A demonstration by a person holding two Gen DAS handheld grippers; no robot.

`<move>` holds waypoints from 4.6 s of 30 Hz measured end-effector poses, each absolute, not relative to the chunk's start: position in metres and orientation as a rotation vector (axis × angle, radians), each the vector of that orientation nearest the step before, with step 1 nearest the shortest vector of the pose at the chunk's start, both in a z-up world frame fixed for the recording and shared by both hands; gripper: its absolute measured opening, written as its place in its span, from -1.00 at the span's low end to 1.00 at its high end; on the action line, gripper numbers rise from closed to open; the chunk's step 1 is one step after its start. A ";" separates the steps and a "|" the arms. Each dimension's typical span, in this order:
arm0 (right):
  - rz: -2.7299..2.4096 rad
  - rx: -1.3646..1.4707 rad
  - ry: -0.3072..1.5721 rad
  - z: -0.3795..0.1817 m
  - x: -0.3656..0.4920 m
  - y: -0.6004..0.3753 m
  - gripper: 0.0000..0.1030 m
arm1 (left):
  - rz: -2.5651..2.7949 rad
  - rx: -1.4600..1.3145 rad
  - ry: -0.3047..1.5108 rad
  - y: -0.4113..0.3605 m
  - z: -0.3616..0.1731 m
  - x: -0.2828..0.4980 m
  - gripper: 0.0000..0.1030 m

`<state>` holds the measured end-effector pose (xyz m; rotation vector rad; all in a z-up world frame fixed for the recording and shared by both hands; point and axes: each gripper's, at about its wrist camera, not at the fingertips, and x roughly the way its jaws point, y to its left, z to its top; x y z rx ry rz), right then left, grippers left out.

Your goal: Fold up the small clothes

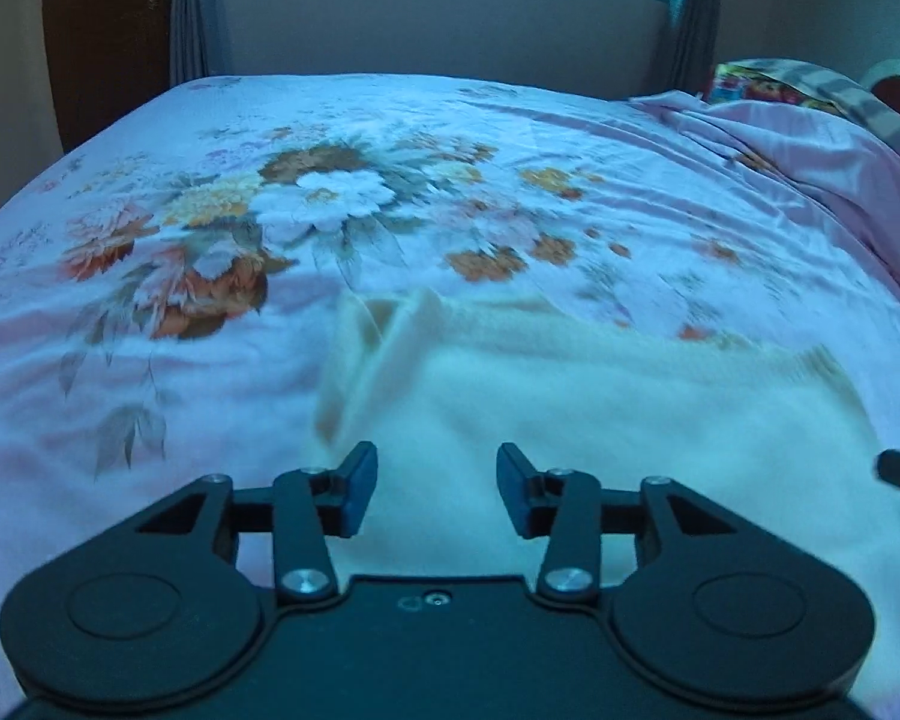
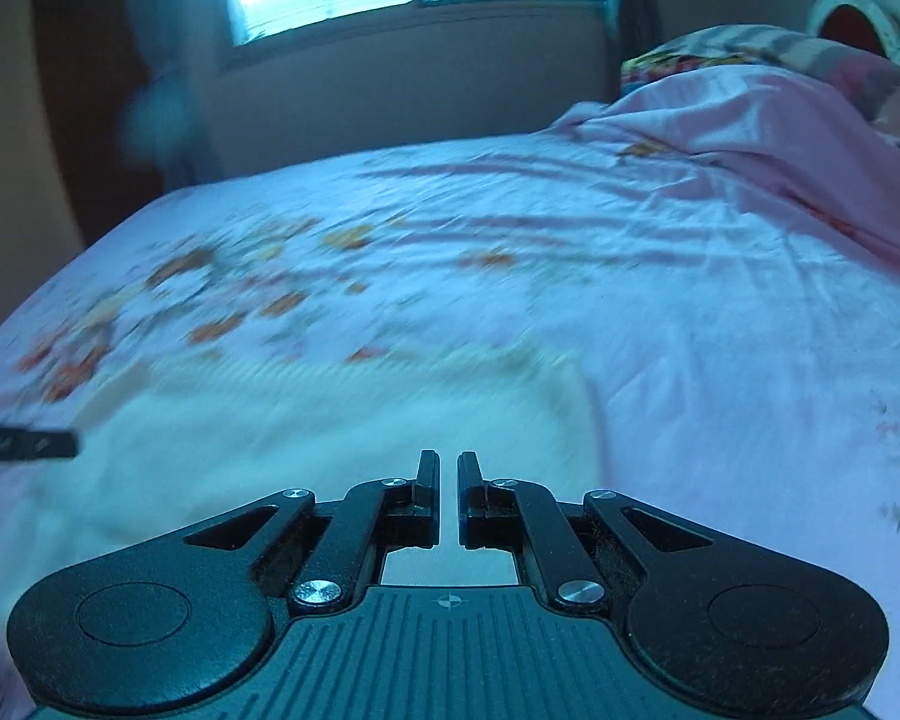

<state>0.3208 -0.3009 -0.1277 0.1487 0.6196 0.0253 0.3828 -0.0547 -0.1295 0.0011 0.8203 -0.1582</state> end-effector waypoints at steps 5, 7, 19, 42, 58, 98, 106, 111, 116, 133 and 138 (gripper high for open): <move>0.091 0.101 0.683 -0.147 0.279 -0.264 -0.94 | -0.191 0.042 0.868 -0.070 -0.146 0.341 -0.15; 0.090 0.104 0.709 -0.157 0.268 -0.262 -0.94 | -0.179 0.097 0.857 -0.072 -0.154 0.328 -0.11; 0.053 0.113 0.773 -0.170 0.249 -0.266 -0.94 | -0.142 0.189 0.861 -0.068 -0.160 0.297 0.06; 0.156 -0.044 0.792 -0.179 0.252 -0.201 -0.94 | -0.248 0.130 0.860 -0.082 -0.170 0.271 0.17; -0.004 0.070 0.800 -0.176 0.242 -0.256 -0.94 | -0.156 0.080 0.897 -0.058 -0.168 0.277 0.26; 0.086 0.072 0.692 -0.148 0.279 -0.235 -0.93 | -0.078 -0.120 0.880 0.015 -0.144 0.346 0.69; 0.112 0.077 0.697 -0.156 0.288 -0.228 -0.93 | -0.150 -0.261 0.924 0.027 -0.172 0.387 0.54; 0.116 0.075 0.686 -0.157 0.290 -0.228 -0.93 | -0.213 -0.303 0.909 0.024 -0.180 0.399 0.46; 0.116 0.072 0.681 -0.156 0.299 -0.227 -0.93 | -0.295 -0.396 0.911 0.023 -0.183 0.402 -0.52; 0.179 -0.007 0.748 -0.172 0.350 -0.201 -0.93 | -0.347 -0.414 0.855 0.011 -0.151 0.395 -0.70; 0.187 0.076 0.731 -0.160 0.345 -0.219 -0.93 | -0.475 -0.309 0.806 -0.046 -0.108 0.381 -0.71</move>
